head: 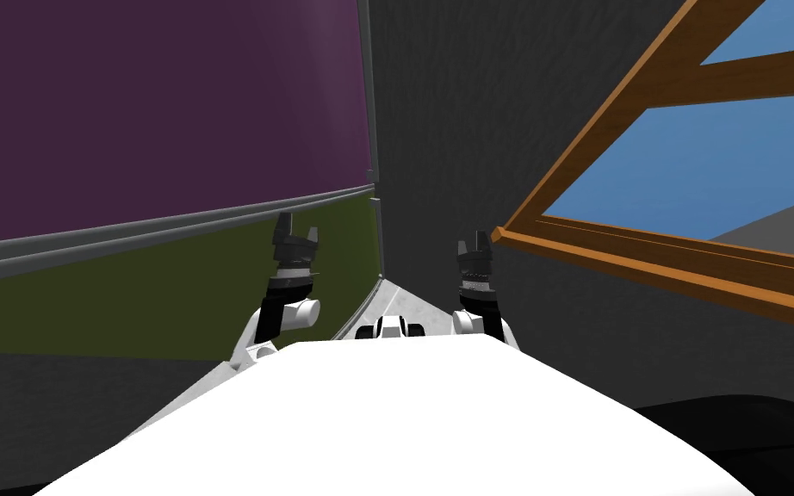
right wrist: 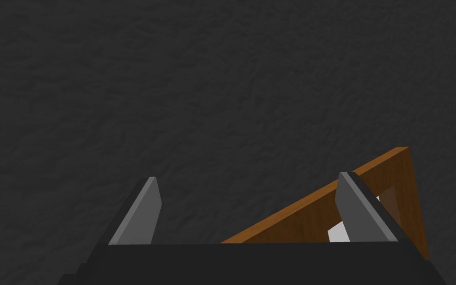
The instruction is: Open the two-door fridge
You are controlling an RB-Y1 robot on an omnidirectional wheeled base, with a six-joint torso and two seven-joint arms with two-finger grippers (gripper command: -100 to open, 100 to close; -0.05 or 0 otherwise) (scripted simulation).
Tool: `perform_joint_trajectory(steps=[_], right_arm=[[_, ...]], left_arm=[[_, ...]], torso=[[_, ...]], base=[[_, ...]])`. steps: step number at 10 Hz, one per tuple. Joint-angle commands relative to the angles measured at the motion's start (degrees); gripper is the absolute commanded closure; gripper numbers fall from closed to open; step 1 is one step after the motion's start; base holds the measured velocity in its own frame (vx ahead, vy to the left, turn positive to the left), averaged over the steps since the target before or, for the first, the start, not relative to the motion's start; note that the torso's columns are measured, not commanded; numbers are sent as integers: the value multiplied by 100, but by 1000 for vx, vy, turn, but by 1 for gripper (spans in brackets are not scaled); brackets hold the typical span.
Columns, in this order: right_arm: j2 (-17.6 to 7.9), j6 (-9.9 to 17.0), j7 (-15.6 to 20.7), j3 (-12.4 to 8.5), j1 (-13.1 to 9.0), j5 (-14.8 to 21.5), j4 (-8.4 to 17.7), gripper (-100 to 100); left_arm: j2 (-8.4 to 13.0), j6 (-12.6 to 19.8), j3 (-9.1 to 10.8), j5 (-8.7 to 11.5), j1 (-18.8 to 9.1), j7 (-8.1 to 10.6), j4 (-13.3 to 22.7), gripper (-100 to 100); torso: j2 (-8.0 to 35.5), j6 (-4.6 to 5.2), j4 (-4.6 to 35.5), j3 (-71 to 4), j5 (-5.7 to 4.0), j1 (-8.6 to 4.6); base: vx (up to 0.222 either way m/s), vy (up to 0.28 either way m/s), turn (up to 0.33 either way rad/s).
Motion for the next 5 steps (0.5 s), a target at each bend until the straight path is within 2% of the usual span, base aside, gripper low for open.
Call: perform_joint_trajectory(steps=[1,2,3,5], right_arm=[[0,0,0,0,0,0,0,0],[0,0,0,0,0,0,0,0],[0,0,0,0,0,0,0,0],[0,0,0,0,0,0,0,0]], left_arm=[[95,213,95,80,-384,91,266,-100],[125,336,133,118,-595,131,462,-100],[125,336,133,118,-639,131,462,-100],[173,600,217,201,-1037,219,883,-100]], torso=[[-5,0,-1,-3,-1,-2],[0,0,0,-1,1,7],[1,0,0,1,3,10],[-1,0,0,-1,2,5]], base=[[23,-45,17],[13,-34,32],[11,-25,22],[18,-39,53]])
